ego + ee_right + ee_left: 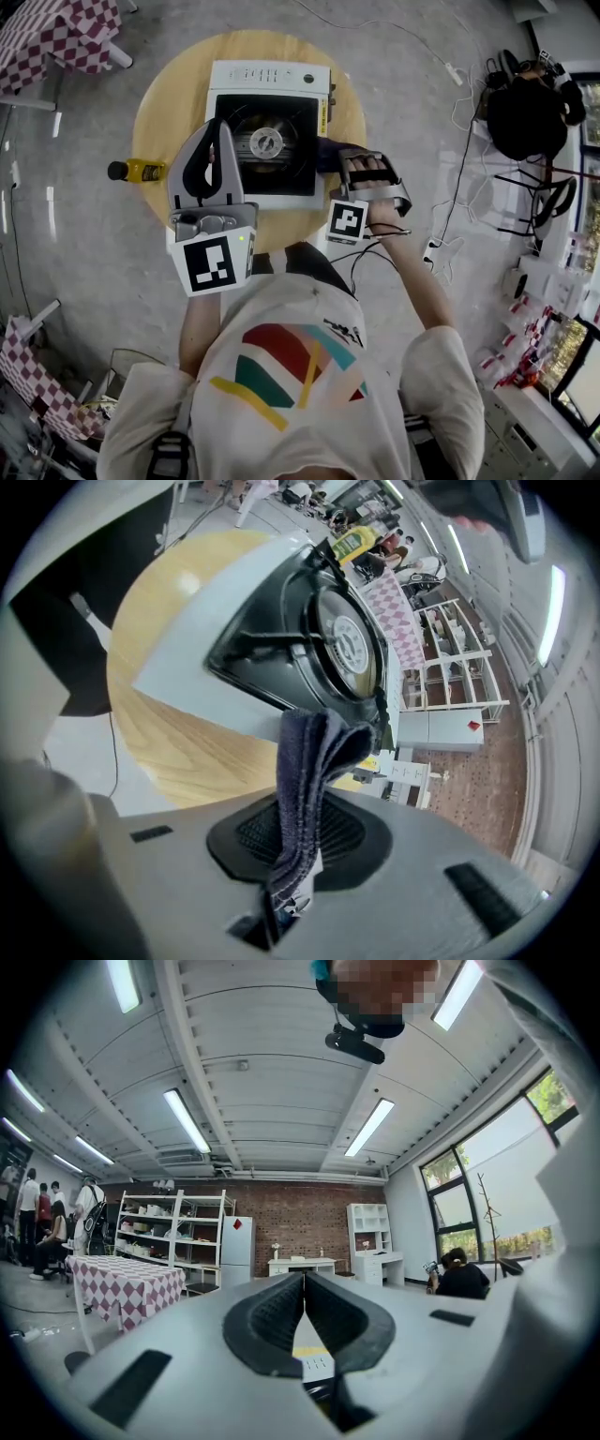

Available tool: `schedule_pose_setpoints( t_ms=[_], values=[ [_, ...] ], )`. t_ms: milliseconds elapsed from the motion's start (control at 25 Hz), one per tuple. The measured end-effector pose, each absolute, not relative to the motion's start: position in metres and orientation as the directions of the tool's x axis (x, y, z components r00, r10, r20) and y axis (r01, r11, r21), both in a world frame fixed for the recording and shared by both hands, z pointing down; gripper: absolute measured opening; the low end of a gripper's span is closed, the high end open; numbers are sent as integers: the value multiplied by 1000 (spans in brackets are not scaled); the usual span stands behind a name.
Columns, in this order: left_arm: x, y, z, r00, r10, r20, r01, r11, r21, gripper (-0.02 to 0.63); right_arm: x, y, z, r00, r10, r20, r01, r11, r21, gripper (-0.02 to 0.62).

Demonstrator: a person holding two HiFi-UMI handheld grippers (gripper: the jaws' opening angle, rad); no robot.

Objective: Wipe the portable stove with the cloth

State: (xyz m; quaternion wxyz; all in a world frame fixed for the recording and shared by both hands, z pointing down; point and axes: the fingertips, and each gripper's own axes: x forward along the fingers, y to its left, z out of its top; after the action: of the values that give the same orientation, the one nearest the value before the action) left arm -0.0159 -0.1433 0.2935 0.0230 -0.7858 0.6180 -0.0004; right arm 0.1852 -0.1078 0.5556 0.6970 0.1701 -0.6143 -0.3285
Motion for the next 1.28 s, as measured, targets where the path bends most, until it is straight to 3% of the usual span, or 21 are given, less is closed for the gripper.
schedule_pose_setpoints(
  t_ms=[240, 520, 880, 1080, 1280],
  values=[
    [-22, -141, 290, 225, -973, -44, -974, -224, -23, 6, 180, -62, 556, -1, -621, 784, 194, 769, 609, 34],
    [-34, -140, 295, 232, -972, -37, -973, -231, -15, 6, 181, -29, 561, 16, -594, 804, 232, 785, 575, 34],
    [-33, -131, 317, 286, -958, -8, -958, -286, -2, 6, 188, -13, 553, 77, -651, 755, 243, 747, 619, 34],
    [-52, -105, 313, 196, -980, -24, -980, -195, -25, 6, 197, -11, 548, 69, -678, 732, 138, 733, 666, 34],
    [-96, -67, 310, 82, -997, -6, -997, -82, -9, 6, 173, -3, 484, 33, -735, 677, -97, 672, 734, 34]
  ],
)
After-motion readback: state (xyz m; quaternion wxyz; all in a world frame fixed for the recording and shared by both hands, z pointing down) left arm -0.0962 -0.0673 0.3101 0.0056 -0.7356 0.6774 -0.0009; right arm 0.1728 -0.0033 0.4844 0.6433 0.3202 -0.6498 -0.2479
